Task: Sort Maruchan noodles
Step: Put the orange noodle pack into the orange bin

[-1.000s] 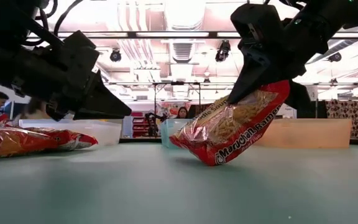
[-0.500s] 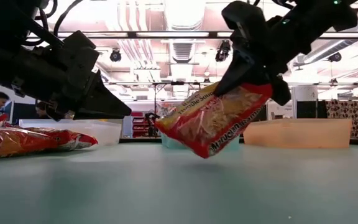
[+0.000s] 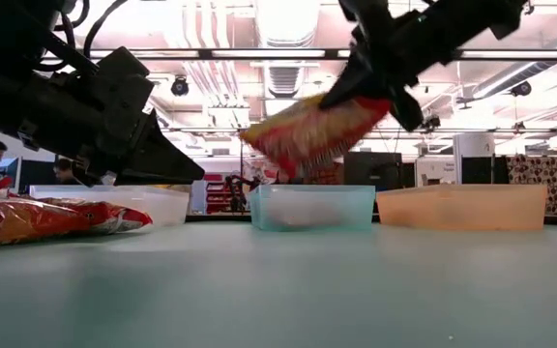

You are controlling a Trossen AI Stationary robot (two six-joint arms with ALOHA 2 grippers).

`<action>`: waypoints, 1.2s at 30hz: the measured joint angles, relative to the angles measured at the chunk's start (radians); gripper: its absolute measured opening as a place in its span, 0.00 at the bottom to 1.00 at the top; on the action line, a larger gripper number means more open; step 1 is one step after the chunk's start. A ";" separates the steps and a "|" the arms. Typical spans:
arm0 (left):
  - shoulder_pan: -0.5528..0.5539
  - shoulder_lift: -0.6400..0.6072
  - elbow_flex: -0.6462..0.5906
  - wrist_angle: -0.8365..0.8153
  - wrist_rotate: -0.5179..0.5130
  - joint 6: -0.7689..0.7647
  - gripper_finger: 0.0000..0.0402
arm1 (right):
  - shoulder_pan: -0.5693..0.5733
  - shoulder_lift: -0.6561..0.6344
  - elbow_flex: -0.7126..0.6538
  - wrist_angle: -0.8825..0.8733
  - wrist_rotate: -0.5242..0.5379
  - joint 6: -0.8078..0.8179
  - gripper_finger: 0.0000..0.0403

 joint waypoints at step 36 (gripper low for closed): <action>0.097 0.000 0.000 0.000 -0.102 0.177 0.29 | -0.861 -0.305 0.000 -0.612 0.004 -0.215 0.12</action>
